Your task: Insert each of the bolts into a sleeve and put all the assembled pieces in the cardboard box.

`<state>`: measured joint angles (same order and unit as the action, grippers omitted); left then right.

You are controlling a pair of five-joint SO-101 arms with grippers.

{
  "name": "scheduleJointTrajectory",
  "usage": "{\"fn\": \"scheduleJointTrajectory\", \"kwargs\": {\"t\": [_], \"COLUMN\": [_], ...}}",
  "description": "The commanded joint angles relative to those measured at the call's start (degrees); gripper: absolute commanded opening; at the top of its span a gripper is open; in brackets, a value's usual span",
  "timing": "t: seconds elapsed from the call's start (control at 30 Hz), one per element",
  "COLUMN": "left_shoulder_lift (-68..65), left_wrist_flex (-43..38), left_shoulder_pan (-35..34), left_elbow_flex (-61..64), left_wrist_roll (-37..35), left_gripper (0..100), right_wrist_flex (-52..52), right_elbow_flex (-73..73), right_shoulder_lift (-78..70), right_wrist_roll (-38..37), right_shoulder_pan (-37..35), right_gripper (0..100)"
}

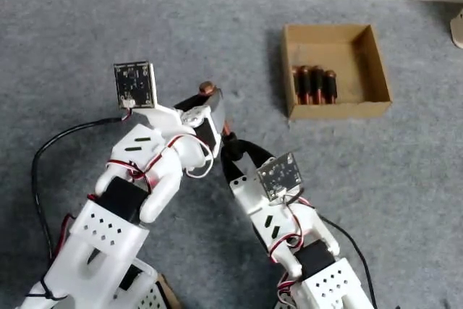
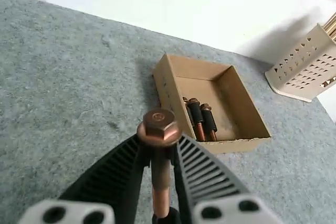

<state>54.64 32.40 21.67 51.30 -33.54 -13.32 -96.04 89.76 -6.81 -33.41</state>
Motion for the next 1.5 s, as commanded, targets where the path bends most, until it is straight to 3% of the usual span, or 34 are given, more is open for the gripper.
{"fn": "scheduleJointTrajectory", "kwargs": {"t": [0.0,0.17,0.67,0.83,1.1,1.2,1.37,1.47], "left_shoulder_lift": [1.4,1.4,1.4,1.4,1.4,1.4,1.4,1.4], "left_wrist_flex": [-0.7,-1.0,-0.5,-0.4,-0.9,-0.9,-0.4,-0.4], "left_shoulder_pan": [1.8,6.3,6.5,6.2,6.4,6.6,5.6,2.2], "left_elbow_flex": [1.4,5.8,5.8,6.6,12.9,15.0,17.4,19.8], "left_wrist_roll": [0.2,0.5,0.0,-4.3,-1.4,3.3,3.9,3.8], "left_gripper": [1,1,1,1,2,12,38,45], "right_wrist_flex": [0.1,0.4,0.4,0.4,3.3,3.3,3.3,3.3], "right_elbow_flex": [-5.9,-5.9,-5.9,-5.9,-5.9,-5.9,-5.9,-5.9], "right_shoulder_lift": [0.9,1.1,1.5,1.5,1.1,1.1,1.0,1.0], "right_wrist_roll": [0.6,0.7,0.7,0.7,0.7,0.8,0.8,0.8], "right_shoulder_pan": [0.0,0.7,1.5,2.4,5.5,5.5,5.6,5.6], "right_gripper": [0.5,0.5,0.5,0.5,0.5,0.5,0.5,0.5]}}
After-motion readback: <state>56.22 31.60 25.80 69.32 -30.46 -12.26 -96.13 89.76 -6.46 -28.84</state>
